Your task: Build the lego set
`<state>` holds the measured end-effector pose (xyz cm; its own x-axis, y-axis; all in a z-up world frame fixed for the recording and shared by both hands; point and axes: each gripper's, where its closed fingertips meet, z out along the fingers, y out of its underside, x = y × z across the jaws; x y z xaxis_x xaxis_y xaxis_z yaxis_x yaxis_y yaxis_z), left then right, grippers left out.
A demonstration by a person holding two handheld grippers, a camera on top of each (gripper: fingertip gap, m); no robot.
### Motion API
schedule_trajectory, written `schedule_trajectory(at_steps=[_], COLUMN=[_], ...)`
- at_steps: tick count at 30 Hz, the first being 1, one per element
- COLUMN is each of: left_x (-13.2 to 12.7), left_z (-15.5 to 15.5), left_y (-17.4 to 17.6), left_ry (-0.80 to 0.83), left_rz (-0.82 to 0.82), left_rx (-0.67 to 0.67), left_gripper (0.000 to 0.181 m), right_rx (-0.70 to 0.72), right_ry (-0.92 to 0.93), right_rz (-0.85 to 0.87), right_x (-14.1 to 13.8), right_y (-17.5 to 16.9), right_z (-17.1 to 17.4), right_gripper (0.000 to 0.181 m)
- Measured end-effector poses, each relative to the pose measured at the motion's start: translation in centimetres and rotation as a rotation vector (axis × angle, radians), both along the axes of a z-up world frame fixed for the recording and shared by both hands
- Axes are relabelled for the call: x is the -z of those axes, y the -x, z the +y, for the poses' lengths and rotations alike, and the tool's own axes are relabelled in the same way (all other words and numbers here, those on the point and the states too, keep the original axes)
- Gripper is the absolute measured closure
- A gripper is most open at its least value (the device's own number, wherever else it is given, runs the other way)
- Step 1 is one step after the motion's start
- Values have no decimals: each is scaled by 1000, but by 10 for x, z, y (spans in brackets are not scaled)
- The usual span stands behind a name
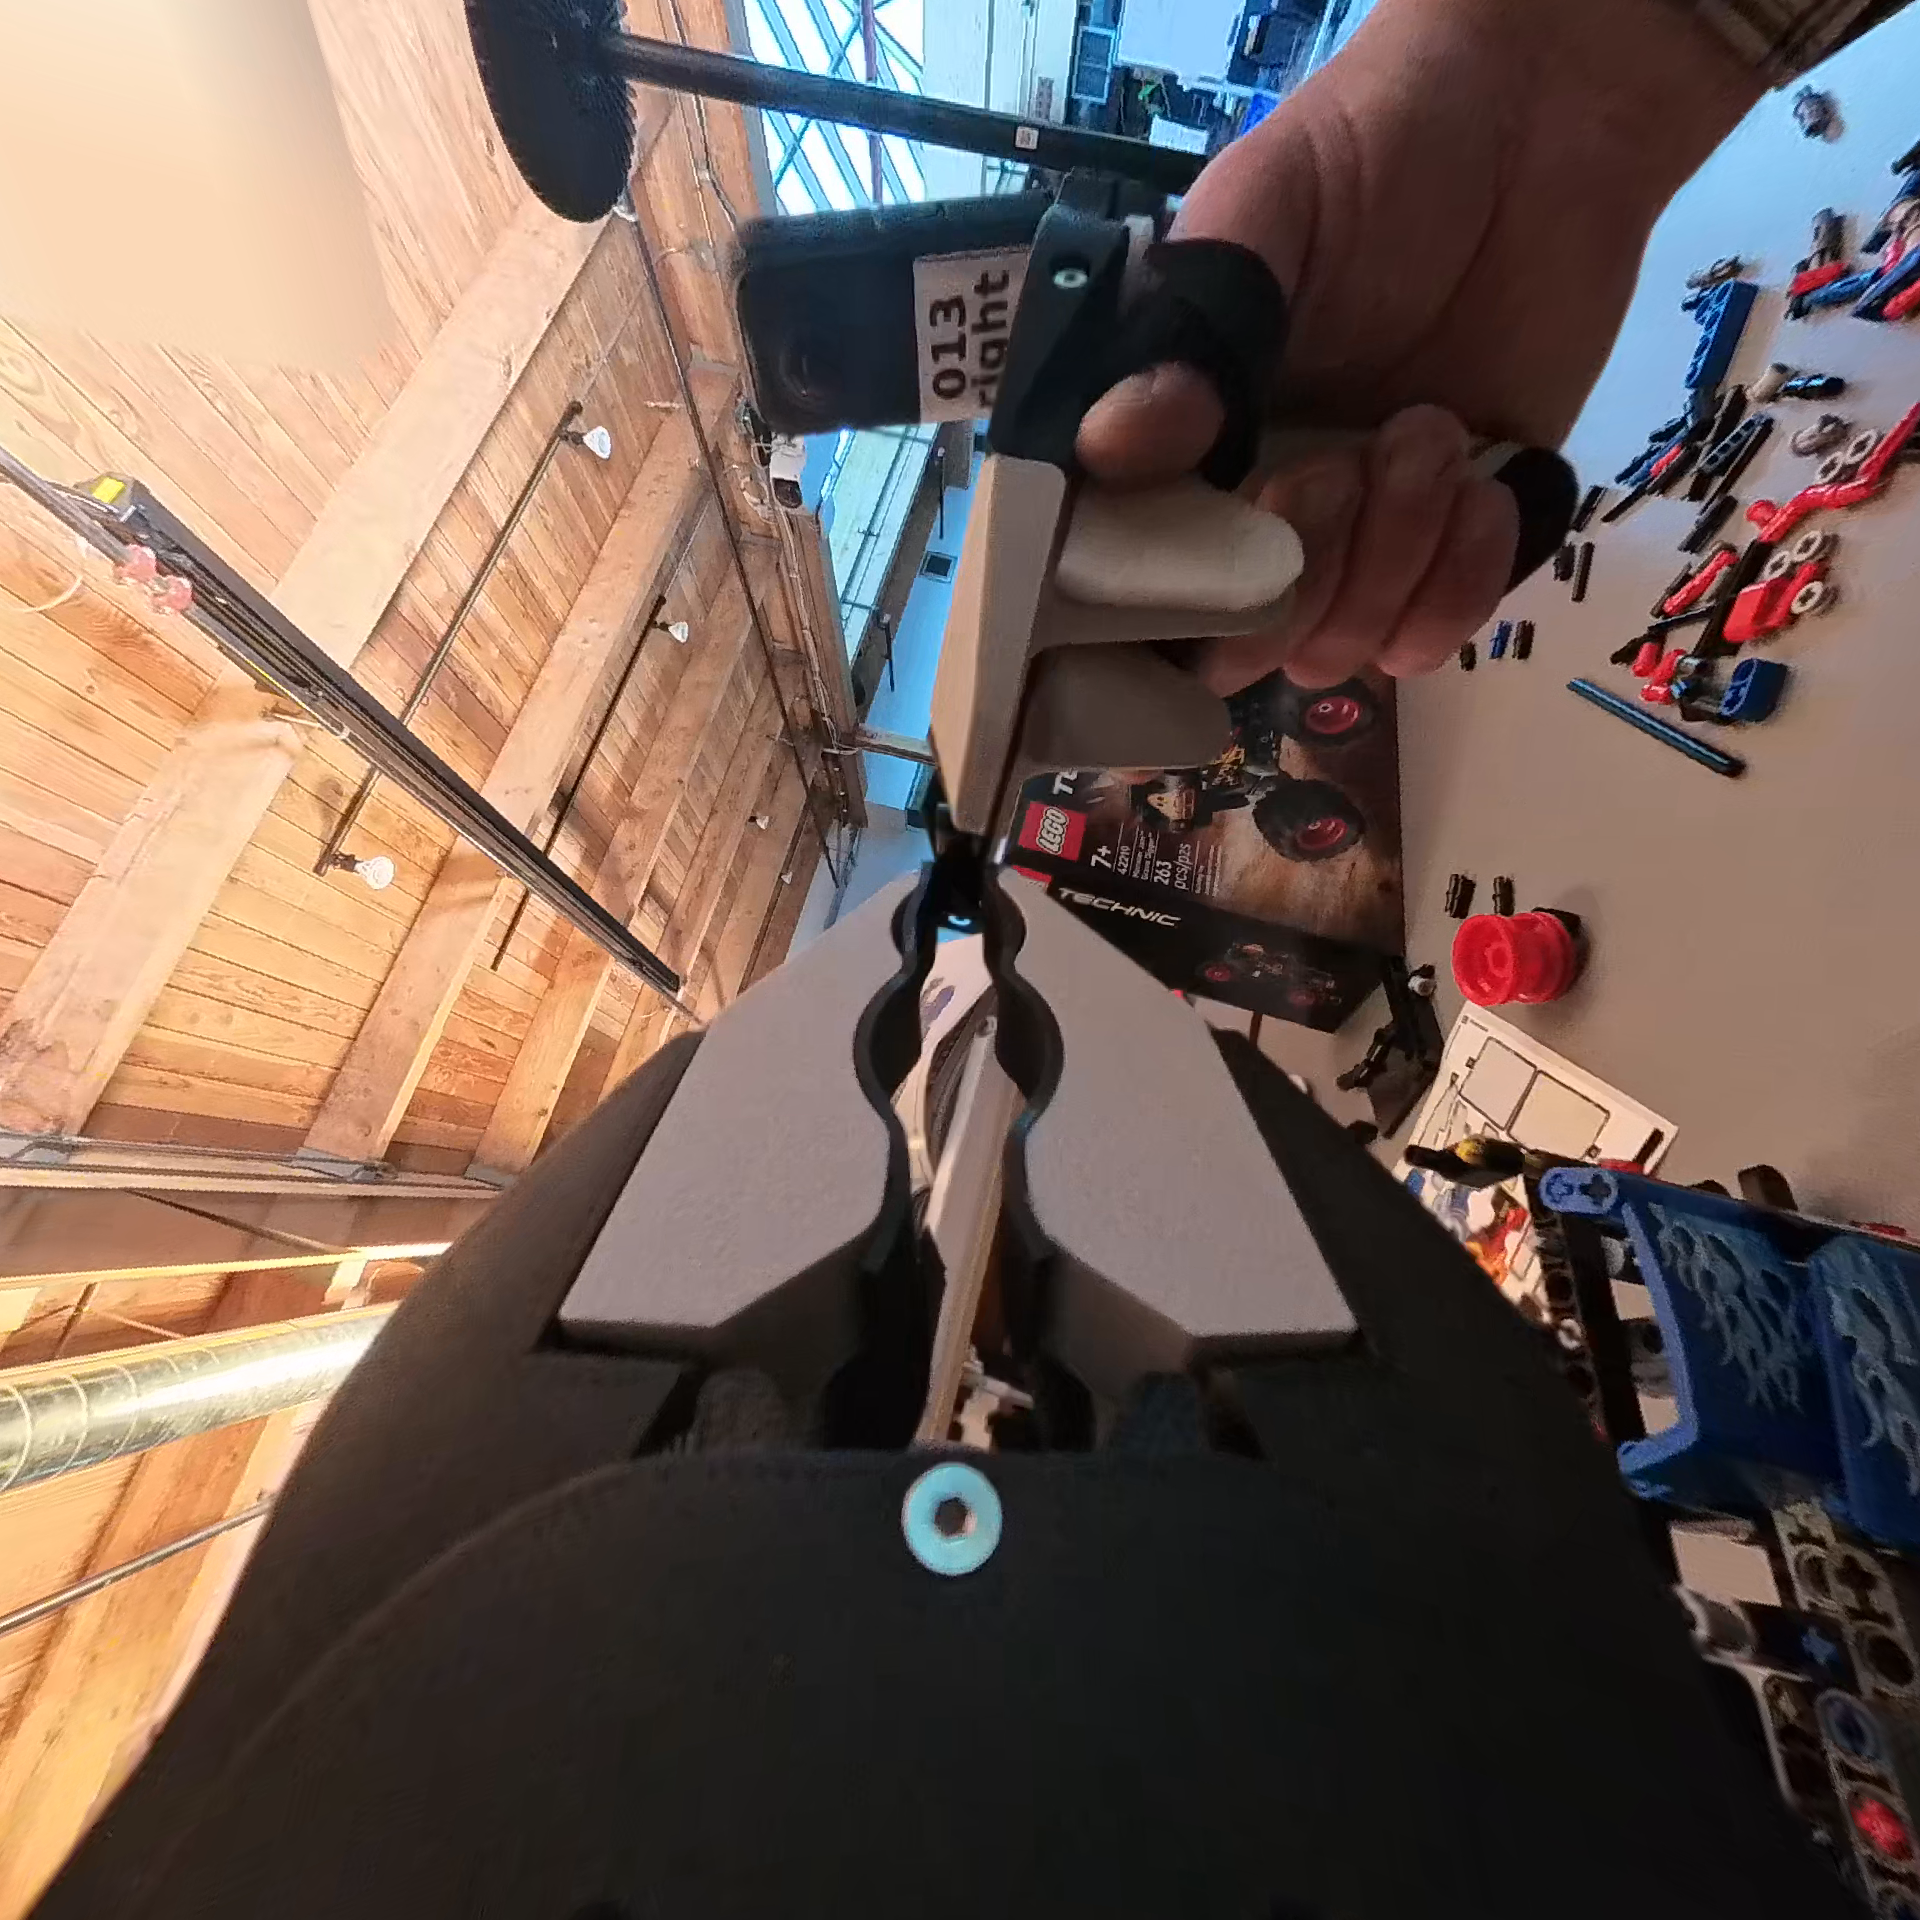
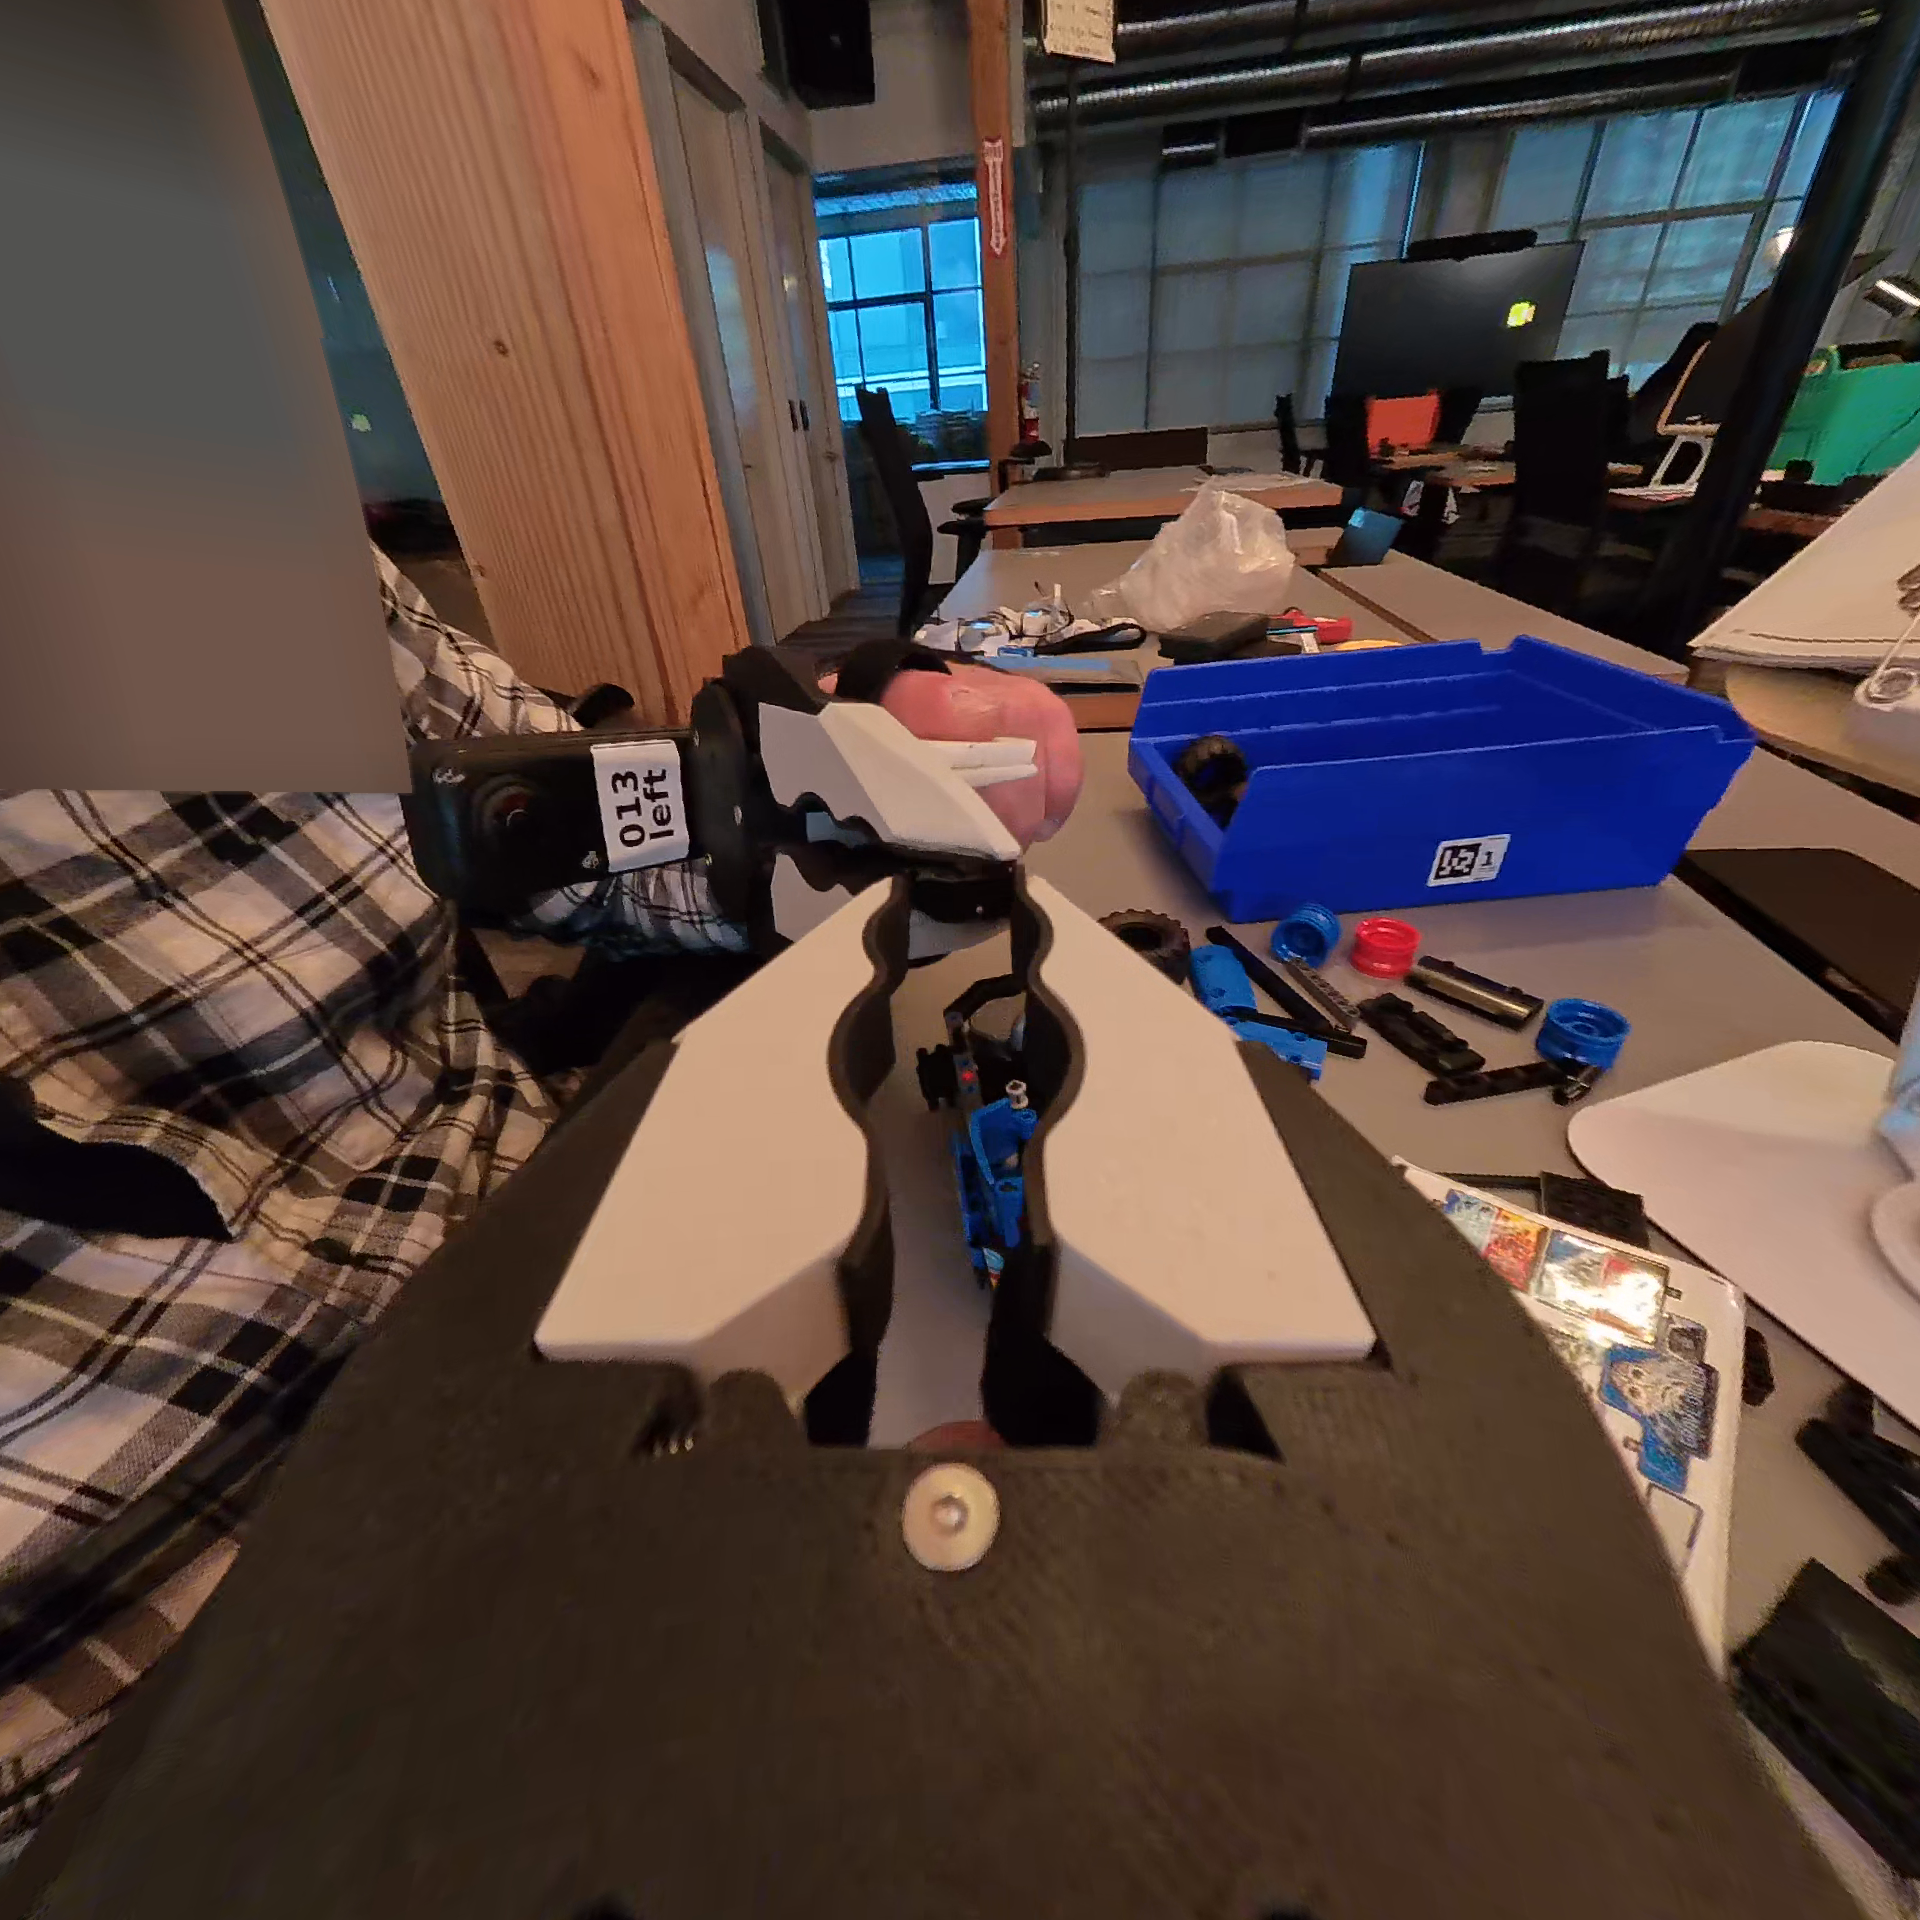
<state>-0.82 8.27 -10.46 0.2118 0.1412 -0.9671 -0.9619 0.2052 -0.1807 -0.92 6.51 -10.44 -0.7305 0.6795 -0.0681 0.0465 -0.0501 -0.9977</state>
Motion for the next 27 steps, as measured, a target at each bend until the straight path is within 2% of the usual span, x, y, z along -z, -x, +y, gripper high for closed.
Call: schedule_trajectory(at_steps=[6, 10, 15, 18, 23, 27], left_x=[1, 13, 27, 27, 27, 23], left_z=[2, 7, 8, 10, 17, 15], left_y=[4, 11, 17, 16, 21, 20], left_ry=[14, 132, 363, 480, 604, 678], left_rz=[-31, -117, -373, -576, -887, -1074], left_rx=[-1, 21, 90, 132, 159, 235], left_gripper=[175, 165, 159, 155, 150, 152], right_rx=[27, 154, 418, 503, 616, 653], right_ry=[9, -124, -567, -795, -1005, -1143], right_rz=[-5, 23, 90, 141, 232, 277], right_x=[1, 5, 25, 33, 30, 32], right_y=[5, 13, 27, 34, 39, 41], right_z=[3, 16, 39, 38, 38, 39], right_gripper=[165, 165, 165, 165, 165, 165])
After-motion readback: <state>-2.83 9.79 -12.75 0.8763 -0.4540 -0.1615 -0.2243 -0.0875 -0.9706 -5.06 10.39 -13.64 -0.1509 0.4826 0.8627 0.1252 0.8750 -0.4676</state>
